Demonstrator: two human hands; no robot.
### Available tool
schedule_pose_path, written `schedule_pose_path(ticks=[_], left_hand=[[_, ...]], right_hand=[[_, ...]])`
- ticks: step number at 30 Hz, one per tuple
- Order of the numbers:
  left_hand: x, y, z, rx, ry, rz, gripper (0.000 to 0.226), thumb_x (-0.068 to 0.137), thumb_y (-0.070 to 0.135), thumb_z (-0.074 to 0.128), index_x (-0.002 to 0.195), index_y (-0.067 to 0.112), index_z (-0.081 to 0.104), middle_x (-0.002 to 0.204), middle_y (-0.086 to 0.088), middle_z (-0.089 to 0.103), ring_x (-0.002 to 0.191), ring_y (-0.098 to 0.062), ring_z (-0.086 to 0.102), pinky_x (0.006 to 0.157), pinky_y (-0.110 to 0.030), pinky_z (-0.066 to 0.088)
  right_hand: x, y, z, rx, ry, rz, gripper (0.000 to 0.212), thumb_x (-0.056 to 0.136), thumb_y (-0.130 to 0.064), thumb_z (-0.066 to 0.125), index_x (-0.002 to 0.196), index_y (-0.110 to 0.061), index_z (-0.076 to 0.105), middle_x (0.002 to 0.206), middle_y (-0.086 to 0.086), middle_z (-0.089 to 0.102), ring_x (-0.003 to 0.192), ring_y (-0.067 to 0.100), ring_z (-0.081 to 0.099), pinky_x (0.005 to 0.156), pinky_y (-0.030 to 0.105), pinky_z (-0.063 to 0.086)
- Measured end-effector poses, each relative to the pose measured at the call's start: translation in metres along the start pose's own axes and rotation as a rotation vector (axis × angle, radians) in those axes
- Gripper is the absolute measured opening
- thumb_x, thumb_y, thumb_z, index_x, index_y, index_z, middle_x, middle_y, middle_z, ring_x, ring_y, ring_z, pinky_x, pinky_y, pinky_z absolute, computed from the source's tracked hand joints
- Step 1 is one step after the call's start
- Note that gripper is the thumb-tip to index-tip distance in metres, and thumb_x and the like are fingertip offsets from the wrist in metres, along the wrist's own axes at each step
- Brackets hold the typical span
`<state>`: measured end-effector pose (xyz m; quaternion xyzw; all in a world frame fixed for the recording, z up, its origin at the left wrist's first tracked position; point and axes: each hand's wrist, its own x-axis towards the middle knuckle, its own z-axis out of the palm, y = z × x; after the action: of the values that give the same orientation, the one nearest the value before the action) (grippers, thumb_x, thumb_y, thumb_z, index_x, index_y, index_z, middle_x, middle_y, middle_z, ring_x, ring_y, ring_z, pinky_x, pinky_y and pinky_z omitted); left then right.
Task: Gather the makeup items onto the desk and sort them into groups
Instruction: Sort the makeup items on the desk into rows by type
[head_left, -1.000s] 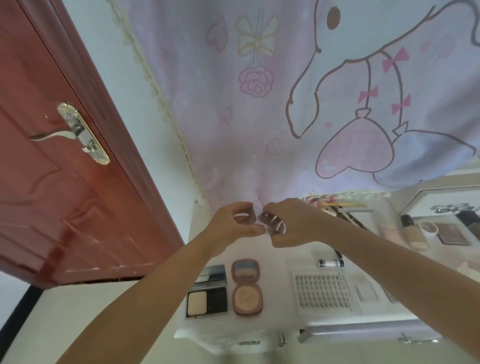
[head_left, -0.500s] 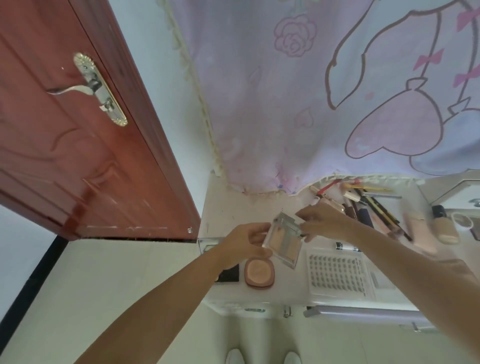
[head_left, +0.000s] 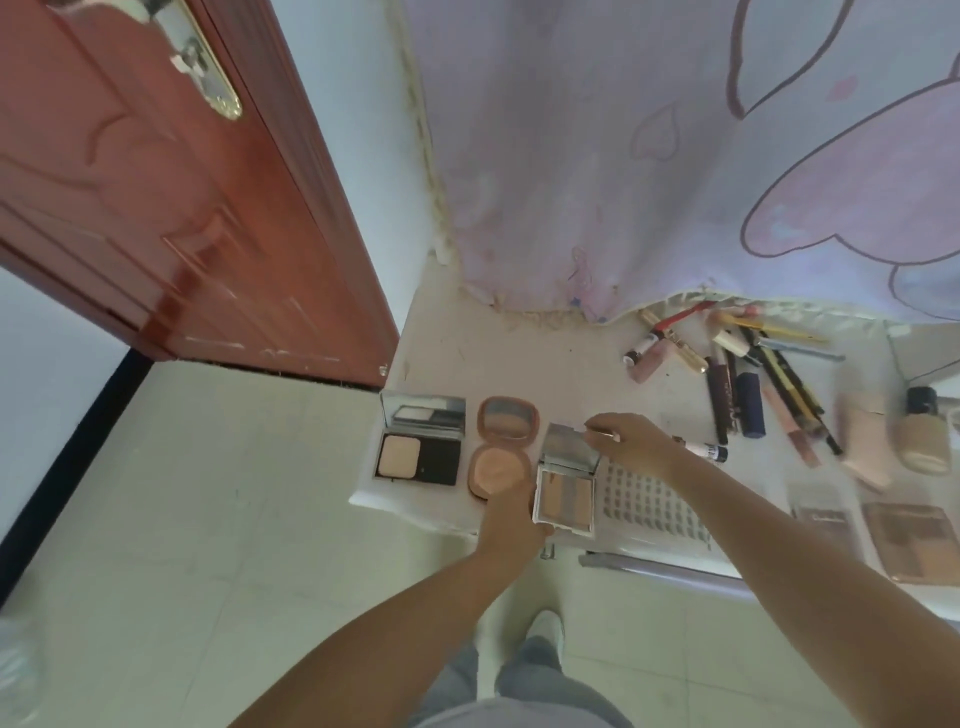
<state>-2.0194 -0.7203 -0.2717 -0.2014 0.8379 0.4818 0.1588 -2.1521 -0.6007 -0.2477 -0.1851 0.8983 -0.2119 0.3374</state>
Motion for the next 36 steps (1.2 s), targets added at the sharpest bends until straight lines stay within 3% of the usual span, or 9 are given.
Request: schedule_pose_path(ticks=[2, 4, 8, 14, 17, 22, 27, 31, 36], left_hand=[[-0.003, -0.002, 0.008, -0.023, 0.052, -0.022, 0.020, 0.081, 0.007, 0.062, 0.101, 0.006, 0.061, 0.101, -0.010, 0.068, 0.088, -0.018, 0.062, 0.065, -0.007, 0.043], [0.000, -0.002, 0.013, -0.006, 0.095, -0.043, 0.022, 0.081, 0.007, 0.062, 0.103, 0.007, 0.060, 0.102, -0.009, 0.068, 0.093, -0.021, 0.062, 0.073, -0.018, 0.045], [0.003, -0.001, 0.020, 0.141, 0.162, -0.084, 0.018, 0.085, 0.015, 0.057, 0.103, 0.013, 0.058, 0.102, -0.006, 0.067, 0.095, -0.026, 0.061, 0.077, -0.030, 0.047], [0.002, -0.008, 0.028, 0.243, 0.251, -0.171, 0.016, 0.085, 0.019, 0.059, 0.099, 0.010, 0.057, 0.097, -0.006, 0.066, 0.093, -0.027, 0.061, 0.075, -0.031, 0.046], [-0.001, -0.010, 0.030, 0.267, 0.285, -0.163, 0.014, 0.086, 0.019, 0.058, 0.097, 0.010, 0.056, 0.095, -0.005, 0.065, 0.091, -0.025, 0.060, 0.075, -0.030, 0.046], [-0.006, -0.008, 0.027, 0.364, 0.294, -0.042, 0.018, 0.088, 0.025, 0.056, 0.100, 0.012, 0.058, 0.099, -0.003, 0.064, 0.091, -0.021, 0.060, 0.077, -0.028, 0.047], [0.003, 0.008, 0.028, 0.511, 0.199, 0.176, 0.022, 0.091, 0.023, 0.048, 0.110, 0.014, 0.056, 0.111, 0.000, 0.060, 0.098, -0.015, 0.056, 0.080, -0.021, 0.045], [0.017, 0.030, 0.036, 0.640, 0.043, 0.250, 0.030, 0.090, 0.018, 0.047, 0.120, 0.015, 0.048, 0.124, -0.001, 0.050, 0.113, -0.019, 0.047, 0.088, -0.027, 0.042], [0.030, 0.055, 0.049, 0.771, -0.161, 0.197, 0.028, 0.091, 0.014, 0.044, 0.118, 0.006, 0.045, 0.122, -0.013, 0.051, 0.111, -0.029, 0.051, 0.087, -0.036, 0.043]], right_hand=[[0.003, 0.003, 0.002, -0.005, -0.004, -0.024, 0.034, 0.095, -0.020, 0.043, 0.114, 0.005, 0.055, 0.118, 0.022, 0.058, 0.110, 0.031, 0.053, 0.092, 0.032, 0.036], [0.007, 0.006, 0.000, 0.006, -0.003, -0.059, 0.033, 0.095, -0.020, 0.043, 0.110, 0.007, 0.057, 0.111, 0.022, 0.061, 0.100, 0.032, 0.055, 0.082, 0.024, 0.039], [0.016, 0.007, -0.004, 0.014, 0.012, -0.136, 0.025, 0.095, -0.021, 0.043, 0.095, -0.004, 0.062, 0.081, 0.000, 0.054, 0.083, 0.016, 0.048, 0.058, 0.017, 0.030], [0.024, 0.009, -0.004, 0.137, 0.014, -0.094, 0.032, 0.094, -0.027, 0.045, 0.112, -0.005, 0.059, 0.112, 0.009, 0.060, 0.088, 0.014, 0.049, 0.077, 0.025, 0.038], [0.020, 0.008, -0.002, 0.119, 0.011, -0.096, 0.035, 0.095, -0.027, 0.044, 0.122, -0.006, 0.053, 0.125, 0.010, 0.055, 0.104, 0.021, 0.051, 0.088, 0.027, 0.037], [-0.008, 0.027, -0.008, 0.206, 0.230, -0.111, 0.036, 0.093, -0.022, 0.047, 0.125, -0.006, 0.049, 0.119, 0.009, 0.059, 0.110, 0.020, 0.053, 0.085, 0.019, 0.034], [-0.060, 0.076, 0.004, -0.083, 0.349, -0.124, 0.036, 0.086, -0.025, 0.059, 0.117, -0.008, 0.058, 0.121, 0.008, 0.058, 0.116, 0.023, 0.048, 0.094, 0.022, 0.028], [-0.077, 0.107, 0.016, -0.442, 0.159, -0.020, 0.082, 0.073, -0.055, 0.062, 0.140, -0.022, 0.027, 0.148, 0.003, 0.024, 0.136, 0.018, 0.019, 0.109, 0.031, 0.020], [-0.072, 0.116, 0.020, -0.439, 0.037, 0.124, 0.099, 0.069, -0.053, 0.068, 0.143, -0.025, 0.009, 0.153, 0.011, -0.008, 0.140, 0.028, 0.008, 0.110, 0.040, 0.024]])
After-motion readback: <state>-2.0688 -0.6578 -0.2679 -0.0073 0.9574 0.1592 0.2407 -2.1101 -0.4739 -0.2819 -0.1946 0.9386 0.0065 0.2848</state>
